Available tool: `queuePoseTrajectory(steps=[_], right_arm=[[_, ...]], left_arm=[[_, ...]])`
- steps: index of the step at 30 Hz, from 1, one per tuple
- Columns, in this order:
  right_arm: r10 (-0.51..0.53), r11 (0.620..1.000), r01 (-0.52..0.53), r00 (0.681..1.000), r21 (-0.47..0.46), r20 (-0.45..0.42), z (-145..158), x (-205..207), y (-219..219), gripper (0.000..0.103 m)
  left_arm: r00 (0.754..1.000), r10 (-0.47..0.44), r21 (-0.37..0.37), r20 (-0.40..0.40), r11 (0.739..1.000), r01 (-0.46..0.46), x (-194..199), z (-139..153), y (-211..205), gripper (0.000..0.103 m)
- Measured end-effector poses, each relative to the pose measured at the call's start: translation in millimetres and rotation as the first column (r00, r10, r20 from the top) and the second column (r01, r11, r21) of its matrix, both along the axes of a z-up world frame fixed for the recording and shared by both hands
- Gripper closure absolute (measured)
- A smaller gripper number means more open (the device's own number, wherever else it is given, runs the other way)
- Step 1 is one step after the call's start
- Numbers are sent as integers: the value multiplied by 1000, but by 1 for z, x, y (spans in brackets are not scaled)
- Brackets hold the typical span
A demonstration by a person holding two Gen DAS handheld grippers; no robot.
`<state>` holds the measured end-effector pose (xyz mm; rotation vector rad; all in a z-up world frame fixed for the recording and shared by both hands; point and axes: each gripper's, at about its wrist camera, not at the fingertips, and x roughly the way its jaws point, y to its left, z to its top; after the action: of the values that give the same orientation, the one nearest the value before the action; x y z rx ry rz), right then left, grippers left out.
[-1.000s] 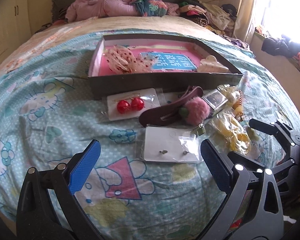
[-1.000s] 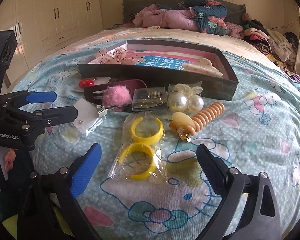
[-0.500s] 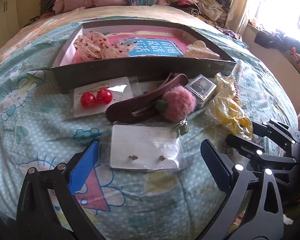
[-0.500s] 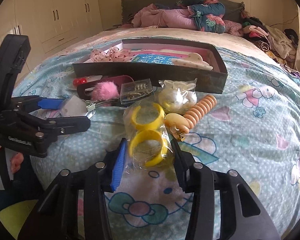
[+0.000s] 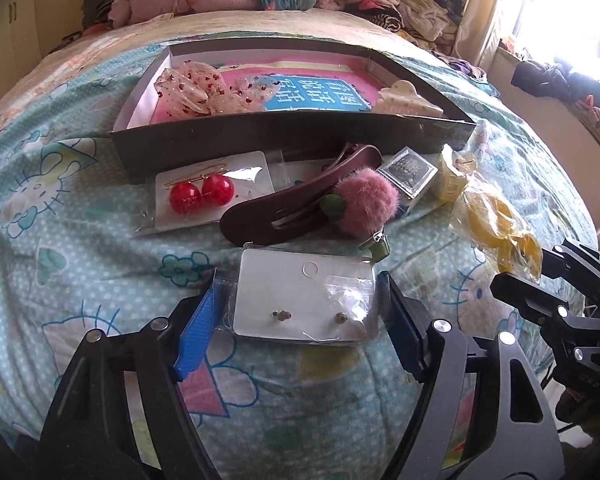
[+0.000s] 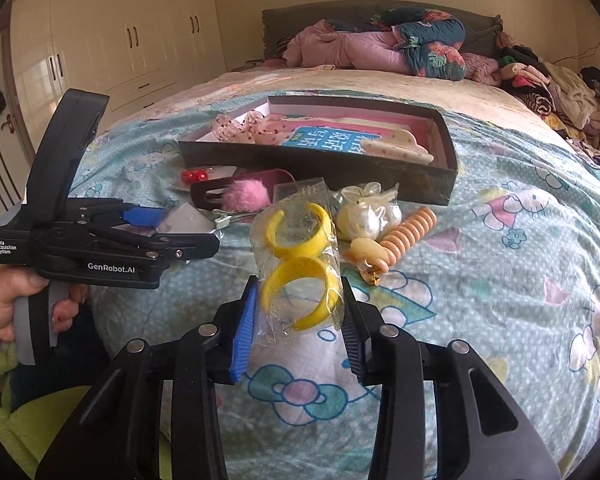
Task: Organize jewelry
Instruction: 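Grasp the stud earring card with the left gripper while the right grasps the yellow bangle bag, then carry the earring card and bangle bag into the box and release them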
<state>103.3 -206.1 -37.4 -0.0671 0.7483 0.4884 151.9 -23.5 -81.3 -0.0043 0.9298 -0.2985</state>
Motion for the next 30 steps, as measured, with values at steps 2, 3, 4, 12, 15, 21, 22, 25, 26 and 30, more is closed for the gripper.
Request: queuePoseTrajectory(steps=[2,3,4,12,15,21,22,25,26,30], right_arm=[[6,1000,-6,1000,2,3,3,1,2,66],[11,1000,-11,1000,3,6,5,1,4,66],[15,1000,-15,1000,4,9,6,1,5,66],[44,999,-44,999,2,29,18,8,19,66],[51,999,-52,998,4,38,23,13,26,66],[59,998,-59,997,6,46,28,25,33,66],[61,998,-61,997,7,46,29,27,34,66],[59,998,-59,997,7,47,30,33,35,66],[57,998,-58,997,8,48,31,34,36,66],[44,999,-45,997,13,56,34,41,33,66]], left_arm=[[1000,5,-17,-2,1000,-5,-3,2,4,37],[1000,9,-26,-2,1000,-9,-4,4,7,37],[1000,14,-32,-2,999,-14,-5,5,9,37],[996,72,-53,43,996,-70,-12,22,29,37],[994,84,-46,75,996,-81,-11,31,33,37],[989,98,-51,107,994,-93,-5,41,36,37],[989,100,-54,109,994,-95,-3,42,36,37],[987,106,-53,119,994,-101,1,45,39,37],[987,107,-52,122,993,-102,2,46,39,37],[985,108,-59,133,993,-101,8,51,39,37]])
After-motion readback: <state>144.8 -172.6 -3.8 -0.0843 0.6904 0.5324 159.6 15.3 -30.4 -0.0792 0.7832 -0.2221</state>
